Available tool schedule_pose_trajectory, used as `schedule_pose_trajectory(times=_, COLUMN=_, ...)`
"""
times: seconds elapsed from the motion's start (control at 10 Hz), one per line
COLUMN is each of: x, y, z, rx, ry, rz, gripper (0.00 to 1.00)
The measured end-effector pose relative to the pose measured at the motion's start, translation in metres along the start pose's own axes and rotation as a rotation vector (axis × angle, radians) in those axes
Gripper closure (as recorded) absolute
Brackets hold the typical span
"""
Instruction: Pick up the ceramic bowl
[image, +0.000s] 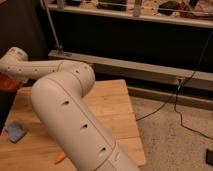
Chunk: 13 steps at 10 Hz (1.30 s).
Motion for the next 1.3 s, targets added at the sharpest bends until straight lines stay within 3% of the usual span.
schedule_pose_trajectory(times=0.3, x=0.0047, y=-0.0048, z=-0.0084, rx=0.017, ry=-0.005, rz=-0.001, gripper=1.00)
schedule_pose_trajectory(times=1.3, x=0.0095, y=-0.0051, z=-0.0112, rx=0.018, ry=0.004, rz=0.010, gripper=1.00)
